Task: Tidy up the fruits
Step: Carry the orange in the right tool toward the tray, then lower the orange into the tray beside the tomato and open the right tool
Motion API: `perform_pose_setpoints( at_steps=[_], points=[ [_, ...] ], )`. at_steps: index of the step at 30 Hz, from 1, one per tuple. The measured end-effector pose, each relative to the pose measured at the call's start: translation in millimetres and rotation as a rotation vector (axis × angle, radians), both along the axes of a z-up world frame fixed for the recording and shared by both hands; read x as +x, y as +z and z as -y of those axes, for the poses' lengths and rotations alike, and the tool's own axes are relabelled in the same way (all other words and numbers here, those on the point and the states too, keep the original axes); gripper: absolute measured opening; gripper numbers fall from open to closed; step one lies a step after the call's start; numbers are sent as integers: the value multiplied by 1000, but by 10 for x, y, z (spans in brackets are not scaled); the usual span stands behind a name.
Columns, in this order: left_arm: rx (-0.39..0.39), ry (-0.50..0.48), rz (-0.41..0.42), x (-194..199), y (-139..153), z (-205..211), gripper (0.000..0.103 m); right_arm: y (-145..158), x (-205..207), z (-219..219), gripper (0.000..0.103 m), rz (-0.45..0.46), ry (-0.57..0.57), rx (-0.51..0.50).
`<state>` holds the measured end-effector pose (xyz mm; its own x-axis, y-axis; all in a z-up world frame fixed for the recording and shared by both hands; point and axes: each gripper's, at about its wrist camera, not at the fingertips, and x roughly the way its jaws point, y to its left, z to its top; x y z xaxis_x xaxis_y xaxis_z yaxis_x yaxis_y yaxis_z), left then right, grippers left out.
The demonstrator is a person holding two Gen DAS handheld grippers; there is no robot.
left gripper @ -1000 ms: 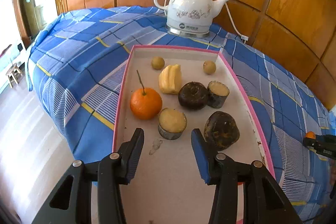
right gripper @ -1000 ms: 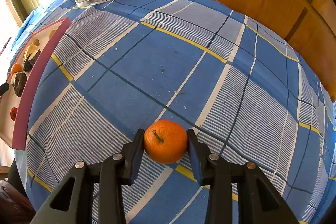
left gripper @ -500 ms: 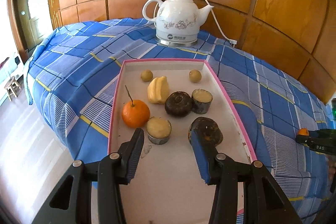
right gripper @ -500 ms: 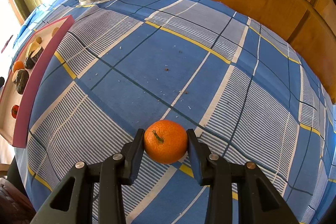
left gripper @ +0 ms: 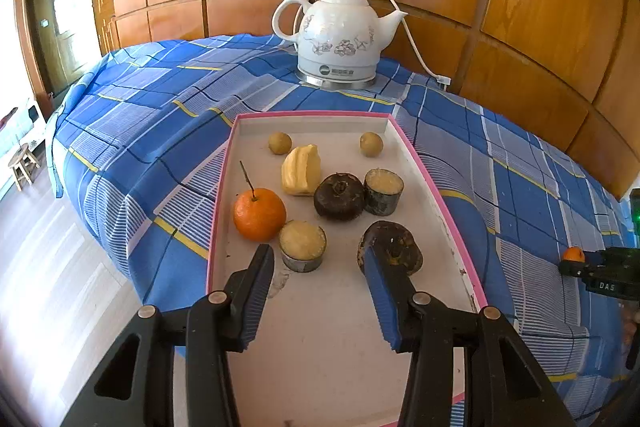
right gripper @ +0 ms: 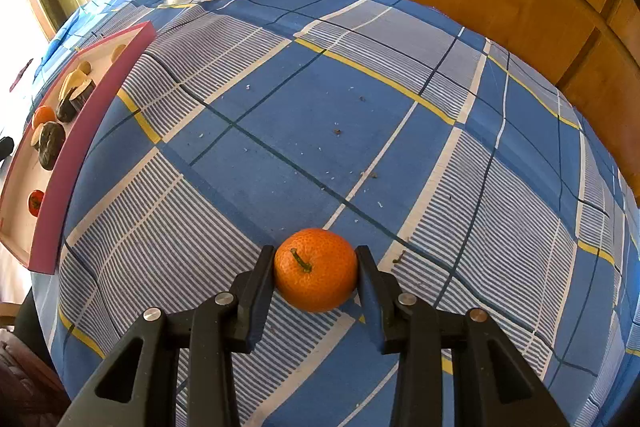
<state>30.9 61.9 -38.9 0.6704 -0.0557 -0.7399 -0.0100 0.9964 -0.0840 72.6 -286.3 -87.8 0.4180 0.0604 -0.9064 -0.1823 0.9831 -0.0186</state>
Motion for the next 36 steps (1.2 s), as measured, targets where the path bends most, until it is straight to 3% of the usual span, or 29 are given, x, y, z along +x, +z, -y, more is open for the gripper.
perform_pose_setpoints(
  at_steps=[10, 24, 31, 36],
  points=[
    [-19, 45, 7, 25, 31, -165, 49, 190, -60, -213, 39, 31, 43, 43],
    [-49, 102, 17, -12, 37, -422, 49, 534, -177, -1666, 39, 98, 375, 163],
    [-65, 112, 23, -26, 45, -480, 49, 434, -65, -2328, 39, -35, 528, 237],
    [-73, 128, 14, -18, 10, -557, 49, 170, 18, -2655, 39, -107, 566, 175]
  ],
)
